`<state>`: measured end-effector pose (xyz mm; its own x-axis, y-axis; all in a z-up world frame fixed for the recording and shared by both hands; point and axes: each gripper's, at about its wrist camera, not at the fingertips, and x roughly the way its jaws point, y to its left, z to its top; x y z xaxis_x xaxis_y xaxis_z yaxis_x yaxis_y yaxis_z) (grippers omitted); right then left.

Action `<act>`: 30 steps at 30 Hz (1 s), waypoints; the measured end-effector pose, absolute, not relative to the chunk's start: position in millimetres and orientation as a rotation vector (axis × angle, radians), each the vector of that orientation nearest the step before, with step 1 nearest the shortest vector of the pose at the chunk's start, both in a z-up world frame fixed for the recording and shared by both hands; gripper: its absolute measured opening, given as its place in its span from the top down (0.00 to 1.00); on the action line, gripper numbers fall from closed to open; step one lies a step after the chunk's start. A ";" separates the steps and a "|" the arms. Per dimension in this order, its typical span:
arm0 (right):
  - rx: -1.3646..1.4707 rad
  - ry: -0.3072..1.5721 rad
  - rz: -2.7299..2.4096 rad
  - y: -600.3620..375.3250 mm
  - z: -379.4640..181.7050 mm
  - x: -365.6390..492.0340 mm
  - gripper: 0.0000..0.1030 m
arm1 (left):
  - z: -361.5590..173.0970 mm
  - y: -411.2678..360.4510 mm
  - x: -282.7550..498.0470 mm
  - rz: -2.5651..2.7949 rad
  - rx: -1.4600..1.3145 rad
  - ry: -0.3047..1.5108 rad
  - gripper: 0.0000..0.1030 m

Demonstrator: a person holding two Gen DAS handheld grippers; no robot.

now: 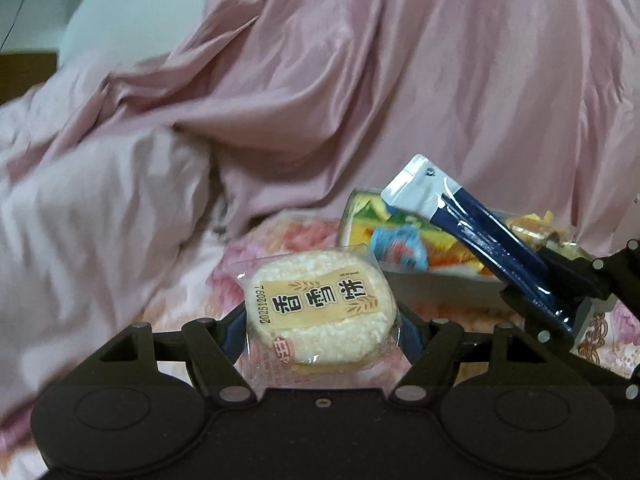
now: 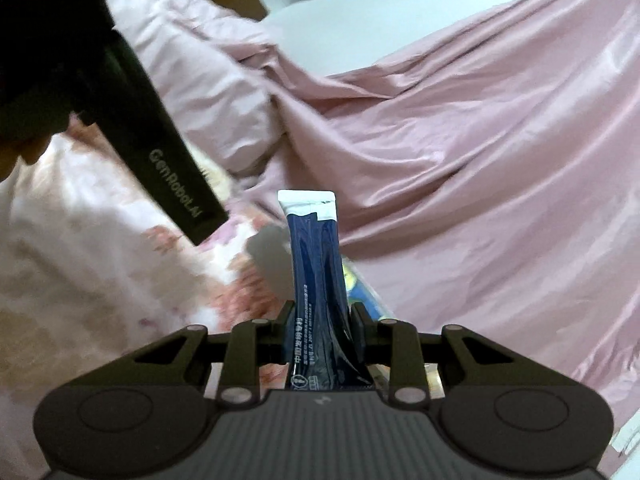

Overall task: Organize snacks
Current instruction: 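Lift and carry the rice cake and blue stick pack over the box with both tools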

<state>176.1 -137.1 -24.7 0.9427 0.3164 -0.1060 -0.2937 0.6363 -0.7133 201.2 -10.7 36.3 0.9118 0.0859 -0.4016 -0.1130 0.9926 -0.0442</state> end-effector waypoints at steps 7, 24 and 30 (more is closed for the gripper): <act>-0.689 -0.053 0.259 -163.0 8.6 198.4 0.69 | 71.6 -33.8 250.8 0.062 -0.070 0.389 0.28; -0.546 0.042 0.191 -200.0 27.0 280.2 0.69 | 68.4 -93.7 352.9 0.037 -0.033 0.483 0.28; -0.509 0.108 0.192 -203.9 20.7 295.6 0.69 | 55.9 -99.8 361.6 0.050 -0.058 0.523 0.28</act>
